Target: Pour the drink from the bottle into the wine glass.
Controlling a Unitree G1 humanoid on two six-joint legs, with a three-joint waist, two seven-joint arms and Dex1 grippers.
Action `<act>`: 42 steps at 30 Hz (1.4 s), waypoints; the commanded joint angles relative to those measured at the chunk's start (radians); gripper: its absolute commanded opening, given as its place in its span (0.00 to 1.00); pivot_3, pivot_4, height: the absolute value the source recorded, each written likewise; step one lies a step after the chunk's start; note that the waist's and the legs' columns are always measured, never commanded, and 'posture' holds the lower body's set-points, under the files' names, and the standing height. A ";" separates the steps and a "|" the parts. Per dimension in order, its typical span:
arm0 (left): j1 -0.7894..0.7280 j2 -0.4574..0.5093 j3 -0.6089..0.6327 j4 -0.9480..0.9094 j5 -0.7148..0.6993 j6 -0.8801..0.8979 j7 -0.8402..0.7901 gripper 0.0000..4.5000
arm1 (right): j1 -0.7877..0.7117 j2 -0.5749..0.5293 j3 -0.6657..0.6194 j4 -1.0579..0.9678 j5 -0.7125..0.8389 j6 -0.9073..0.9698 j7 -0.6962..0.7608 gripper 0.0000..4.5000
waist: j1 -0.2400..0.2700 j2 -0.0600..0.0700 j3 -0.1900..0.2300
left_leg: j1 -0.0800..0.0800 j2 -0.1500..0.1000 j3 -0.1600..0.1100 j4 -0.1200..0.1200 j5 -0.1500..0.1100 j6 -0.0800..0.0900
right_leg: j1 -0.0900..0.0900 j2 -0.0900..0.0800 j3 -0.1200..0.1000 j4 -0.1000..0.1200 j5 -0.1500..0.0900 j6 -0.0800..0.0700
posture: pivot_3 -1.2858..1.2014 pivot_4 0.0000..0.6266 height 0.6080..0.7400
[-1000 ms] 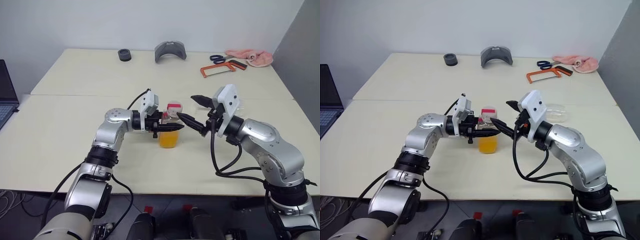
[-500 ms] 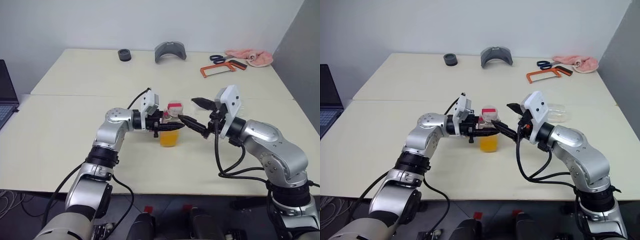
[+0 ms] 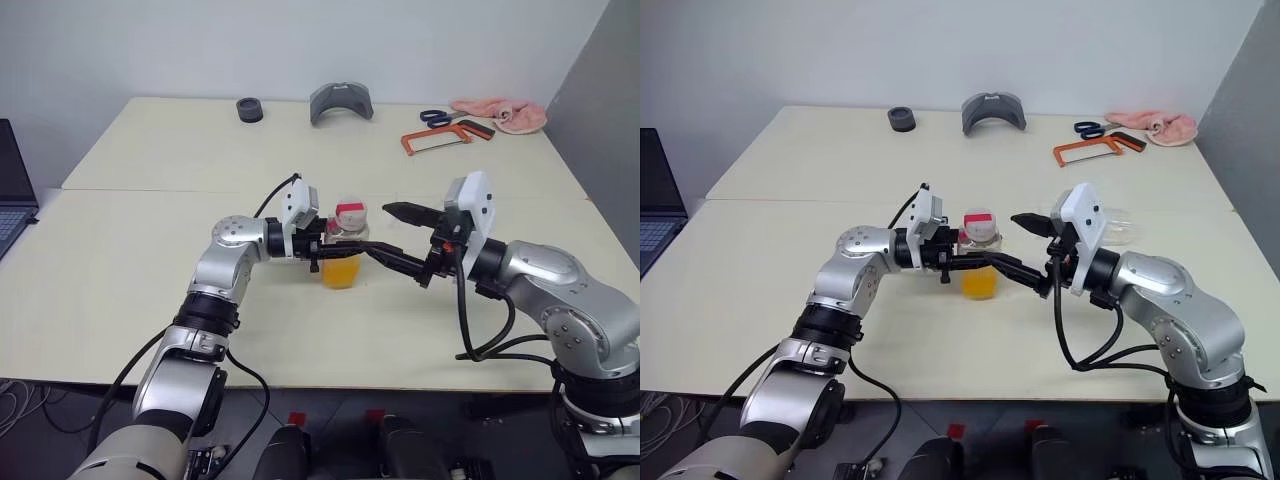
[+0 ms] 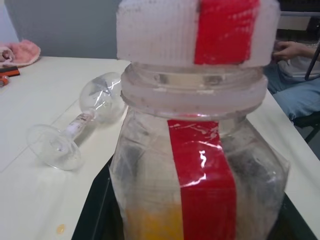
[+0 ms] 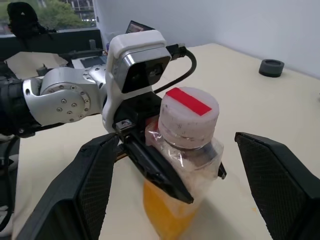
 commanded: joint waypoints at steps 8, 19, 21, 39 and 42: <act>-0.014 -0.014 0.015 -0.063 -0.049 0.012 -0.040 0.37 | -0.047 0.050 -0.048 -0.003 0.081 0.007 -0.064 1.00 | -0.001 0.000 0.000 | 0.000 0.000 0.000 0.000 0.000 0.000 | 0.000 0.000 0.000 0.000 0.000 0.000 | 0.52 0.24 1.00; -0.019 -0.021 0.003 -0.070 -0.029 -0.008 -0.045 0.37 | -0.147 0.091 0.041 0.105 0.034 0.024 -0.067 1.00 | -0.001 0.000 0.000 | 0.000 0.000 0.000 0.000 0.000 0.000 | 0.000 0.000 0.000 0.000 0.000 0.000 | 0.52 0.24 1.00; -0.017 -0.021 0.004 -0.072 -0.029 -0.010 -0.043 0.37 | -0.155 0.095 0.051 0.117 0.029 0.021 -0.059 1.00 | -0.001 0.000 0.000 | 0.000 0.000 0.000 0.000 0.000 0.000 | 0.000 0.000 0.000 0.000 0.000 0.000 | 0.52 0.24 1.00; -0.004 -0.021 0.001 -0.081 -0.023 -0.022 -0.033 0.37 | -0.176 0.144 0.058 0.154 0.006 0.020 -0.063 0.54 | -0.003 0.000 0.000 | 0.000 0.000 0.000 0.000 0.000 0.000 | 0.000 0.000 0.000 0.000 0.000 0.000 | 0.52 0.24 1.00; -0.002 -0.021 0.001 -0.080 -0.022 -0.023 -0.032 0.37 | -0.173 0.133 0.079 0.146 -0.026 0.001 -0.055 0.40 | -0.003 0.000 0.000 | 0.000 0.000 0.000 0.000 0.000 0.000 | 0.000 0.000 0.000 0.000 0.000 0.000 | 0.52 0.24 1.00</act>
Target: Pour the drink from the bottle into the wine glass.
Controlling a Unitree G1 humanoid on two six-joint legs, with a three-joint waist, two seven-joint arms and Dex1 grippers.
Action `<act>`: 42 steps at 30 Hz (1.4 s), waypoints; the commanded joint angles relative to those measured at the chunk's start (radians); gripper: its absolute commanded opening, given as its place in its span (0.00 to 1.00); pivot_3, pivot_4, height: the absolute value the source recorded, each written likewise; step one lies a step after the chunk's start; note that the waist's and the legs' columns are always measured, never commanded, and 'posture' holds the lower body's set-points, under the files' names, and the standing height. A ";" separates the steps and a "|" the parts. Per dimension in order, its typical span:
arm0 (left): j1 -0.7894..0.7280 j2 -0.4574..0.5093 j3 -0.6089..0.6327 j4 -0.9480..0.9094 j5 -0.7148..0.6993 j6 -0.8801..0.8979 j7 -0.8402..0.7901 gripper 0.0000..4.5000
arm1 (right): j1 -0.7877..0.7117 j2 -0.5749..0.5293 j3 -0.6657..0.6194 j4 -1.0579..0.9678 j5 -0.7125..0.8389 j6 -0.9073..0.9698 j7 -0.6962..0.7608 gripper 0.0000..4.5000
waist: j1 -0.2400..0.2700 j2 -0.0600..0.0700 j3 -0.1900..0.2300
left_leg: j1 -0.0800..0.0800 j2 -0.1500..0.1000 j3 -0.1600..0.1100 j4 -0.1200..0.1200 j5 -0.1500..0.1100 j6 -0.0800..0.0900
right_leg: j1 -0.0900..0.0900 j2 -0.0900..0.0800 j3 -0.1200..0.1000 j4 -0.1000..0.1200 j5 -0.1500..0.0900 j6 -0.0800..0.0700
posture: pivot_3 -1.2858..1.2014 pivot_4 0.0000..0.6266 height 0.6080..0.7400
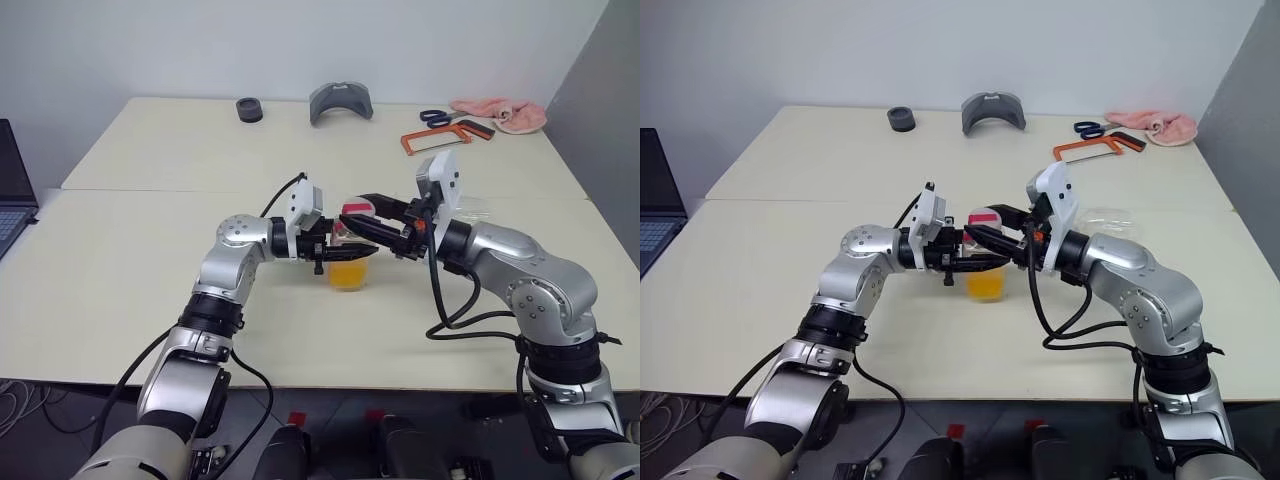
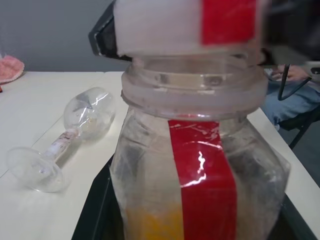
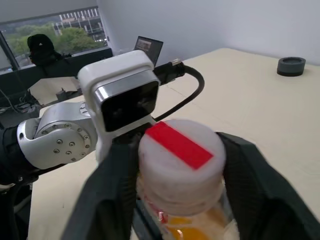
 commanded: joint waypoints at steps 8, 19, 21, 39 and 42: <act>0.006 -0.005 0.007 -0.048 -0.006 -0.021 0.012 0.37 | 0.025 -0.075 0.114 -0.077 -0.269 -0.304 0.069 0.39 | -0.001 0.000 0.000 | 0.000 0.000 0.000 0.000 0.000 0.000 | 0.000 0.000 0.000 0.000 0.000 0.000 | 0.52 0.24 1.00; 0.020 0.009 0.040 -0.044 -0.014 -0.013 0.065 0.37 | 0.287 -0.091 -0.219 -0.149 -0.103 -0.225 -0.007 0.39 | 0.014 0.000 0.000 | 0.000 0.000 -0.001 0.000 0.000 0.000 | 0.001 -0.001 -0.001 -0.001 0.000 0.000 | 0.52 0.24 1.00; 0.022 0.012 0.046 -0.046 -0.015 -0.012 0.073 0.37 | 0.393 -0.110 -0.254 -0.134 -0.123 -0.236 -0.009 0.39 | 0.021 0.000 0.000 | 0.000 0.000 -0.001 0.000 0.000 0.000 | 0.001 -0.001 0.000 -0.001 0.000 0.000 | 0.52 0.24 1.00; -0.034 0.056 0.177 0.014 0.019 -0.070 0.305 0.37 | 0.743 -0.272 -0.325 0.047 -0.296 -0.413 0.116 1.00 | 0.015 0.000 0.000 | 0.003 -0.001 0.011 0.000 0.000 0.000 | 0.001 0.003 0.003 0.000 0.000 0.000 | 0.52 0.24 1.00; -0.036 0.085 0.217 0.064 0.067 -0.123 0.429 0.37 | 0.688 -0.348 -0.303 0.005 -0.292 -0.389 0.167 1.00 | 0.013 0.000 0.000 | 0.003 -0.001 0.011 0.000 0.000 0.000 | 0.001 0.003 0.004 0.000 0.000 0.000 | 0.52 0.24 1.00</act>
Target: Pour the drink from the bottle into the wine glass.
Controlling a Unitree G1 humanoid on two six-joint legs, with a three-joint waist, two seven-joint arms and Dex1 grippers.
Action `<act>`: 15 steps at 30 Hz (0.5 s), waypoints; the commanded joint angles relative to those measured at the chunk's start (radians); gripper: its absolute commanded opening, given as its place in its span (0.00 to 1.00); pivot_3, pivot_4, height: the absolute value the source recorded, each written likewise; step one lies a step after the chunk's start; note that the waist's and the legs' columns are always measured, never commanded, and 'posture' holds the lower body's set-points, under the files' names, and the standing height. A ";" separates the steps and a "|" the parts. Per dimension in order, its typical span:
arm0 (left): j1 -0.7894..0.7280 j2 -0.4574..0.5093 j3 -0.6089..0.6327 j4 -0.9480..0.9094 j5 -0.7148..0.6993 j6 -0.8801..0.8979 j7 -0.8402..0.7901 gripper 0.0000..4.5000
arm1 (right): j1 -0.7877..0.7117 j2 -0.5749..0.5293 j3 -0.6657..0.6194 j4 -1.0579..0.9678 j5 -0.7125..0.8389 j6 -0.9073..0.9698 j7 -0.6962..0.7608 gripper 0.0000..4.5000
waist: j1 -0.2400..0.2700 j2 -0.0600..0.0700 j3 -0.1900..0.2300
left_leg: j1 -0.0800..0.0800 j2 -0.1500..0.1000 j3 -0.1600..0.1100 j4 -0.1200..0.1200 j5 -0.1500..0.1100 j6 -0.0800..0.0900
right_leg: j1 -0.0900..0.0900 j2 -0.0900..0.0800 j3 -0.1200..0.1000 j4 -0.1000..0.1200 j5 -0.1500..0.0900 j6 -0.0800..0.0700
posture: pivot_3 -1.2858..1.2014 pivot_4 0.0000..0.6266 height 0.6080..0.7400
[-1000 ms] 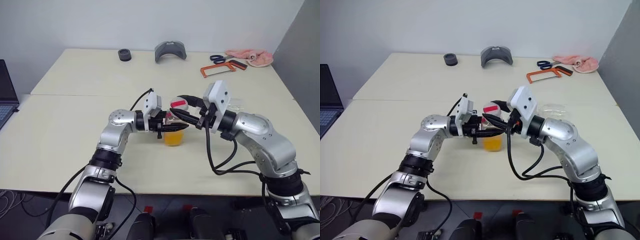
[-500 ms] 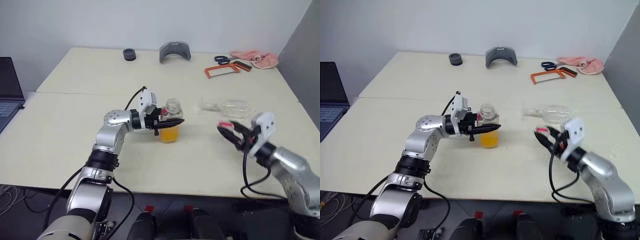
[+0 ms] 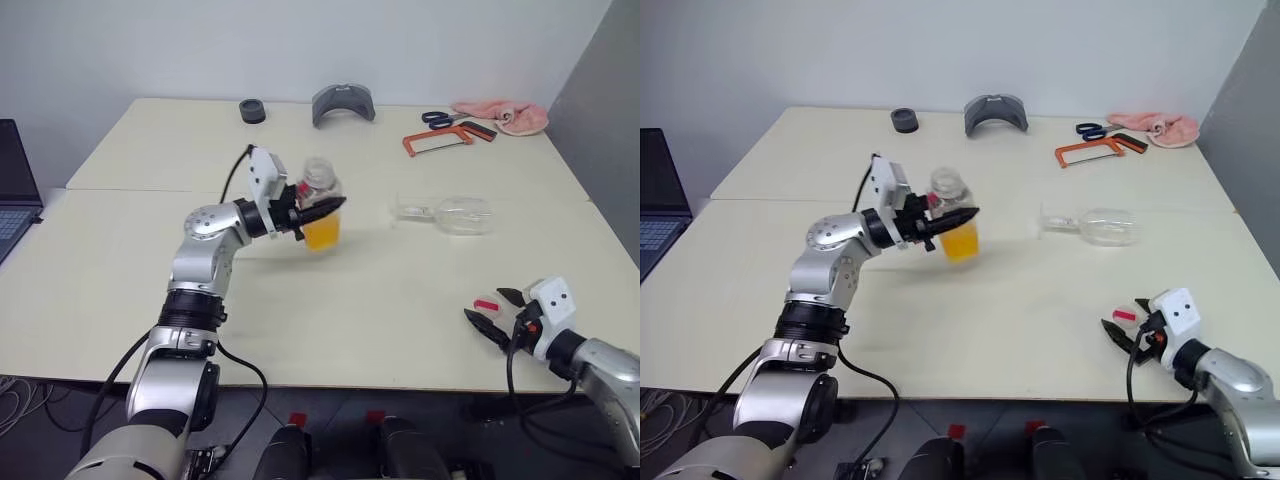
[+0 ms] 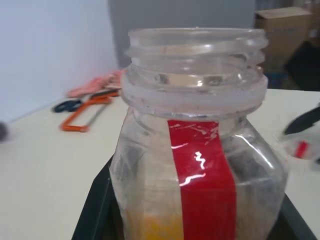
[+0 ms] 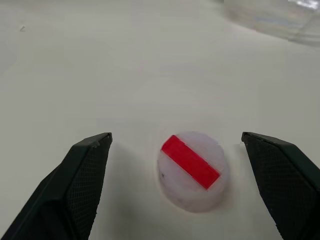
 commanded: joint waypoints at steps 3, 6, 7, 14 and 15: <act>-0.025 0.045 0.077 0.064 0.062 -0.085 0.195 0.37 | -0.123 -0.063 0.029 -0.102 0.031 0.027 0.060 1.00 | 0.000 -0.001 0.000 | 0.000 0.000 -0.001 0.000 0.000 0.000 | 0.000 0.000 -0.001 0.000 0.000 0.000 | 0.52 0.24 1.00; -0.037 0.071 0.123 0.142 0.084 -0.110 0.320 0.37 | -0.314 0.039 0.151 -0.153 0.110 0.124 0.034 1.00 | -0.004 -0.002 0.001 | 0.000 0.000 -0.001 0.000 0.000 0.000 | 0.000 0.000 -0.001 0.000 0.000 0.000 | 0.52 0.24 1.00; -0.043 0.075 0.136 0.165 0.084 -0.112 0.349 0.37 | -0.369 0.076 0.190 -0.158 0.121 0.153 0.021 1.00 | -0.010 -0.002 0.001 | 0.000 0.001 -0.001 0.000 0.000 0.000 | 0.000 0.000 -0.001 0.000 0.000 0.000 | 0.52 0.24 1.00; -0.083 0.088 0.190 0.291 0.073 -0.151 0.462 0.37 | -0.635 0.309 0.419 -0.023 0.019 0.222 -0.080 1.00 | -0.002 -0.003 0.001 | -0.003 0.001 -0.009 0.001 0.002 -0.004 | -0.002 -0.004 -0.004 0.000 0.000 0.000 | 0.52 0.24 1.00; -0.086 0.085 0.195 0.302 0.067 -0.155 0.464 0.37 | -0.658 0.329 0.437 0.000 0.007 0.219 -0.083 1.00 | 0.001 -0.003 0.001 | -0.004 0.000 -0.010 0.001 0.002 -0.004 | -0.002 -0.005 -0.004 0.000 0.000 0.000 | 0.52 0.24 1.00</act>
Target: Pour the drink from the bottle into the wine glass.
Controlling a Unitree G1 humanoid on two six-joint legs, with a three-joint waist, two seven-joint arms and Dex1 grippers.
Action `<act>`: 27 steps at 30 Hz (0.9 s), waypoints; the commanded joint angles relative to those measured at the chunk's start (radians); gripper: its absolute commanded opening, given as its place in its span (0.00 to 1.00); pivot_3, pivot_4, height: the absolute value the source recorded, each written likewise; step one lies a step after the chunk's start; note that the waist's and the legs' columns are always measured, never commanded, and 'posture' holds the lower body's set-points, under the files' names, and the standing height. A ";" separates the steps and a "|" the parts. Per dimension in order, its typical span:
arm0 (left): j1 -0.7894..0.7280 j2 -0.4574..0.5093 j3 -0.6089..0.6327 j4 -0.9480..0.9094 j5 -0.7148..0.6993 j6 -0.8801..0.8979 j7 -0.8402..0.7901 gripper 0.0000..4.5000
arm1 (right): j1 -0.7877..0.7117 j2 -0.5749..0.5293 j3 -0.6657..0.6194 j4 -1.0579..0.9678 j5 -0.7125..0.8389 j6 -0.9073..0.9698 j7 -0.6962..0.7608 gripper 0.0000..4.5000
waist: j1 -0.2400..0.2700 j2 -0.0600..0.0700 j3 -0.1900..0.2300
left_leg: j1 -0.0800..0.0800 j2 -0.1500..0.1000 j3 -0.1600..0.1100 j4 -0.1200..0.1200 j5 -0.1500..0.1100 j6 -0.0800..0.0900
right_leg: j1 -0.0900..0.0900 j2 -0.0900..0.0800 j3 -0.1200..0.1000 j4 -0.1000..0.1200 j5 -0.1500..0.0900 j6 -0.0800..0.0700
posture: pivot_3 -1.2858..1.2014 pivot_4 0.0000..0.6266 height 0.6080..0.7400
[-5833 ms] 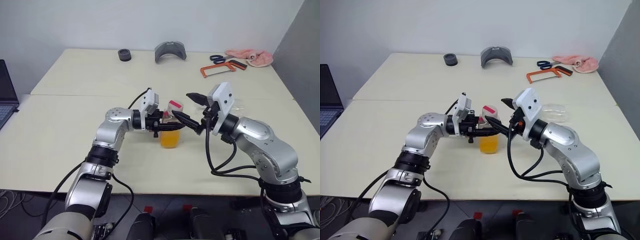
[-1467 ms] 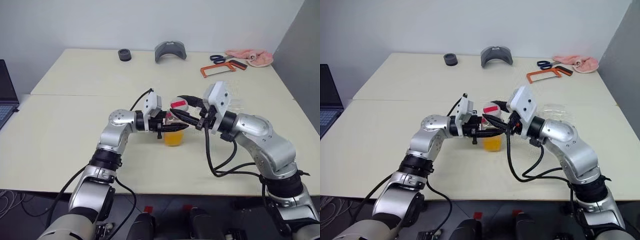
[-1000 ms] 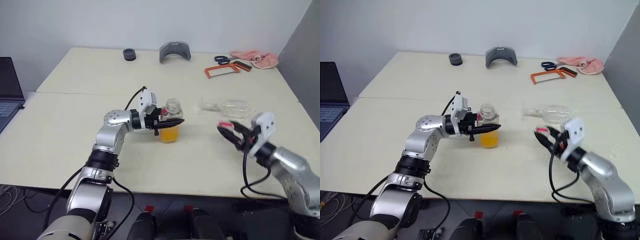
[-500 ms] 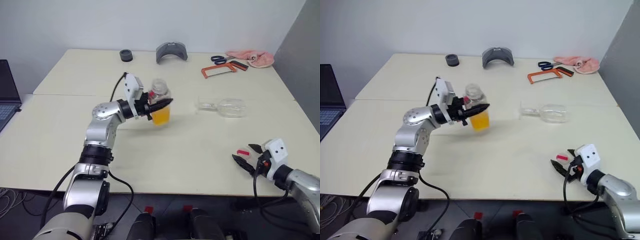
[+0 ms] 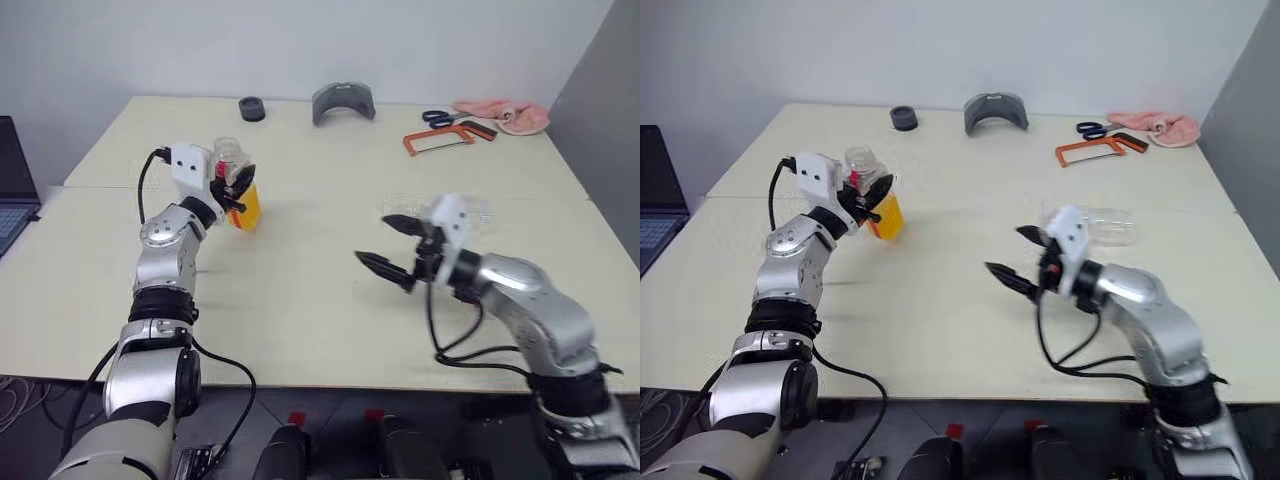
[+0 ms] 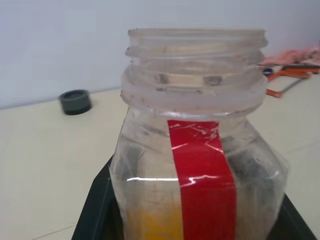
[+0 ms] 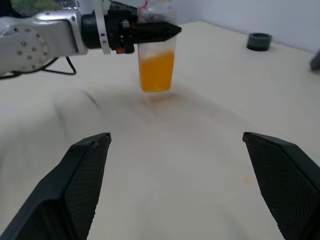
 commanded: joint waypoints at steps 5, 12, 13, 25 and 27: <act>-0.045 0.001 0.045 0.055 -0.018 -0.073 0.025 0.37 | -0.122 0.099 0.079 0.118 -0.089 -0.029 -0.032 1.00 | 0.010 0.000 0.000 | -0.001 -0.001 -0.001 0.000 0.000 0.000 | 0.000 -0.001 -0.001 -0.001 0.000 0.000 | 0.52 0.24 1.00; -0.045 -0.010 0.047 0.140 -0.011 -0.118 0.042 0.44 | -0.132 0.138 0.089 0.135 -0.121 -0.039 -0.028 1.00 | 0.005 0.000 0.000 | -0.001 -0.001 -0.001 0.000 0.000 0.000 | -0.001 0.000 -0.001 0.000 0.000 0.000 | 0.52 0.24 1.00; -0.042 -0.009 0.043 0.149 -0.005 -0.131 0.045 0.52 | -0.131 0.142 0.088 0.132 -0.122 -0.036 -0.028 1.00 | 0.005 0.000 0.000 | 0.000 -0.001 -0.001 0.000 0.000 0.000 | -0.001 0.000 -0.001 0.000 0.000 0.000 | 0.52 0.24 1.00; 0.059 -0.040 0.024 0.066 0.002 -0.173 0.051 0.99 | -0.092 0.137 0.094 0.084 -0.113 0.011 -0.016 1.00 | -0.007 0.000 0.000 | 0.000 0.000 -0.001 -0.001 0.000 0.000 | -0.001 0.001 -0.001 0.001 0.000 0.000 | 0.52 0.24 1.00; 0.086 -0.043 0.019 0.038 0.012 -0.172 0.068 0.99 | -0.081 0.131 0.096 0.075 -0.114 0.017 -0.011 1.00 | -0.007 0.000 0.000 | 0.000 0.000 -0.002 -0.001 0.000 0.000 | -0.001 0.000 -0.001 0.001 0.000 0.000 | 0.52 0.24 1.00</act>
